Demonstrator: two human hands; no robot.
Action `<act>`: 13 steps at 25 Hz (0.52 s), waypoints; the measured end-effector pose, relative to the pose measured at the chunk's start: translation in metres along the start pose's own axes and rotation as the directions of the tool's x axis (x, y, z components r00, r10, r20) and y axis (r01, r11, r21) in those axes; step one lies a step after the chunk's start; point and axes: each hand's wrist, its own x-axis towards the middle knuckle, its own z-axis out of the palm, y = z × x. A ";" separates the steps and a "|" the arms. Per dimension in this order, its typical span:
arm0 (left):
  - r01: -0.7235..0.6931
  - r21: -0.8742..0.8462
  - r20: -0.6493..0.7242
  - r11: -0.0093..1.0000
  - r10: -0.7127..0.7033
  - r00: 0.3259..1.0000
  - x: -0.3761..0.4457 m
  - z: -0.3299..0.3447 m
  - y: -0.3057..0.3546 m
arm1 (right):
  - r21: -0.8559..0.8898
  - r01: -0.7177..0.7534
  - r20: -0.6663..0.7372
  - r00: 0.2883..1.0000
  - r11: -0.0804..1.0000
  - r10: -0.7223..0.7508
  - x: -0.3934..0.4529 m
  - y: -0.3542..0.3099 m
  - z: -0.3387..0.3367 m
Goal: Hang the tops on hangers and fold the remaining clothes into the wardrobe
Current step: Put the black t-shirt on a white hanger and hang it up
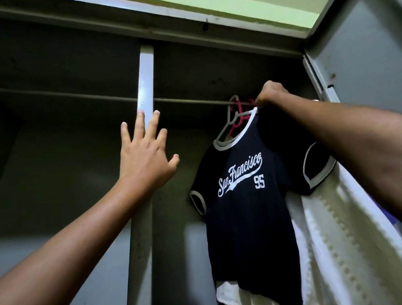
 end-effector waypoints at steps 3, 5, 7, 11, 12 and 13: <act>-0.010 -0.003 0.015 1.000 0.010 1.000 -0.001 -0.001 0.001 | -0.036 0.027 -0.029 0.999 0.999 -0.028 -0.007 -0.003 0.001; -0.012 -0.011 0.013 1.000 0.013 1.000 -0.001 -0.001 0.001 | -0.061 0.043 -0.034 0.998 0.997 -0.045 -0.010 -0.006 0.002; -0.012 -0.018 0.007 1.000 0.012 1.000 -0.001 -0.001 0.001 | -0.078 0.052 -0.039 0.998 0.996 -0.056 -0.012 -0.010 0.004; -0.014 -0.037 0.007 0.999 0.014 1.000 0.000 0.002 0.000 | -0.121 0.078 -0.048 0.995 0.990 -0.084 -0.019 -0.017 0.008; -0.015 -0.041 0.005 0.999 0.015 1.000 -0.001 0.002 0.000 | -0.131 0.081 -0.039 0.995 0.988 -0.087 -0.020 -0.018 0.009; -0.016 -0.045 0.000 0.999 0.016 1.000 -0.001 0.003 0.000 | -0.137 0.081 -0.028 0.996 0.987 -0.085 -0.021 -0.018 0.009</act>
